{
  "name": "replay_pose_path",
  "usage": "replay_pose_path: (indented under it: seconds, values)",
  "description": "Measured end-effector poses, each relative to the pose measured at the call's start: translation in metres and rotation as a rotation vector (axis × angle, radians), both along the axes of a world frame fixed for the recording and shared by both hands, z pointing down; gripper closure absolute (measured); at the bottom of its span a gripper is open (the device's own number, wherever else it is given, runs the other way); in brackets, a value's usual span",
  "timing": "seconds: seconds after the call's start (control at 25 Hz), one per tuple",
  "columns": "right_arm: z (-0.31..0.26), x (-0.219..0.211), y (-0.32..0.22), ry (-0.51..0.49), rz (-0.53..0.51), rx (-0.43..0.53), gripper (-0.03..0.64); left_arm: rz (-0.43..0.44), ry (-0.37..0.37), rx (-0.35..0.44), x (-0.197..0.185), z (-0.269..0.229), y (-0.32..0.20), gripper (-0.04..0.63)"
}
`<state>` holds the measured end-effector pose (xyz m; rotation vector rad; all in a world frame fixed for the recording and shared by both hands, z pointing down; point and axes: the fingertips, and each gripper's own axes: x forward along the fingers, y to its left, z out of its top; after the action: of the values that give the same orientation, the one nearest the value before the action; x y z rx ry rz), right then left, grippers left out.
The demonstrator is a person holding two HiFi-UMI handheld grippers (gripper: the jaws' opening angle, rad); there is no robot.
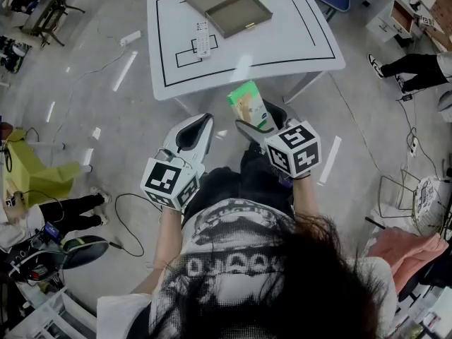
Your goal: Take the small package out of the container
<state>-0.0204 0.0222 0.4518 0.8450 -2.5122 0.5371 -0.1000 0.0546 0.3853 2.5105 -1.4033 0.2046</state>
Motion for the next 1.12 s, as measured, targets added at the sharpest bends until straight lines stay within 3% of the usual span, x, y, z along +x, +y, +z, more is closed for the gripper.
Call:
replay_pose_path:
  seconds: [0.48,1.12]
  values:
    - [0.005,-0.003,0.065,0.003,0.071,-0.034,0.256,0.059,0.02,-0.014,-0.005,0.008,0.056,0.595]
    - [0.004,0.004,0.075,0.004,0.095,-0.024,0.256,0.082,0.022,-0.004,0.002,0.008,0.067,0.595]
